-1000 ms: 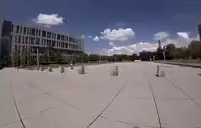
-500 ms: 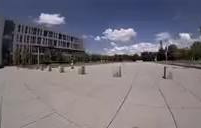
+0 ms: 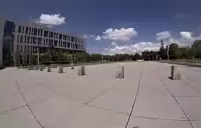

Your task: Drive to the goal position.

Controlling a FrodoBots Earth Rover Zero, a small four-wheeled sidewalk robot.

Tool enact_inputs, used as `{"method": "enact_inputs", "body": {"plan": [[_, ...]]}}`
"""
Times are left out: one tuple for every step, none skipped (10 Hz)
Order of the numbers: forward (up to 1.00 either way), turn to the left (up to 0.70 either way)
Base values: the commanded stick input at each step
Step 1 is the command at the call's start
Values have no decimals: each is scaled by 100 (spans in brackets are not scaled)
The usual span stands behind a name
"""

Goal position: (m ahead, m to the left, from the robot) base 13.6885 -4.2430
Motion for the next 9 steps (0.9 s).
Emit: {"method": "enact_inputs", "body": {"plan": [[70, 0], [70, 0], [70, 0], [70, 0], [70, 0], [70, 0], [70, 0], [70, 0], [70, 0]]}}
